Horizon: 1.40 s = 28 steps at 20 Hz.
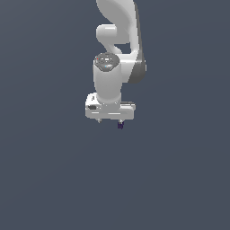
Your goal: Pick up the object and move it to a goal position.
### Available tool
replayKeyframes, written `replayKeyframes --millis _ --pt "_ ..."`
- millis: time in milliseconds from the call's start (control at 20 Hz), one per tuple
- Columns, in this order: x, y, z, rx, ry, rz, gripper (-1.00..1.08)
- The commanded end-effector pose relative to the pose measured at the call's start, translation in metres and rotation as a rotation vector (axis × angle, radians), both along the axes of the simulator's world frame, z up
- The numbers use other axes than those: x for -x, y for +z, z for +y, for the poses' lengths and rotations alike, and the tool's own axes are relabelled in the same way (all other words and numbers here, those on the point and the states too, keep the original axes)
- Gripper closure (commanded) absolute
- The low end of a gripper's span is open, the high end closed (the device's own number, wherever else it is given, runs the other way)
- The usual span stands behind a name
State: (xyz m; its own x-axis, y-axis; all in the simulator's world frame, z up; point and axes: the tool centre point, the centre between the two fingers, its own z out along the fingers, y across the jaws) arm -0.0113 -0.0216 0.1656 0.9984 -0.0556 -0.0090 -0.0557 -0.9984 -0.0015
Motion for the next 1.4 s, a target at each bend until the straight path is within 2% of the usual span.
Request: replayKeyframes --millis 0,300,900,1350 --pt "0.003 -0.006 0.004 0.000 -0.010 0.000 -0.92" --pt "0.019 -0.030 0.018 0.000 -0.060 -0.002 -0.92" --pt "0.068 -0.085 0.051 0.002 -0.188 -0.008 -0.92" --pt "0.077 -0.093 0.055 0.003 -0.207 -0.008 -0.92"
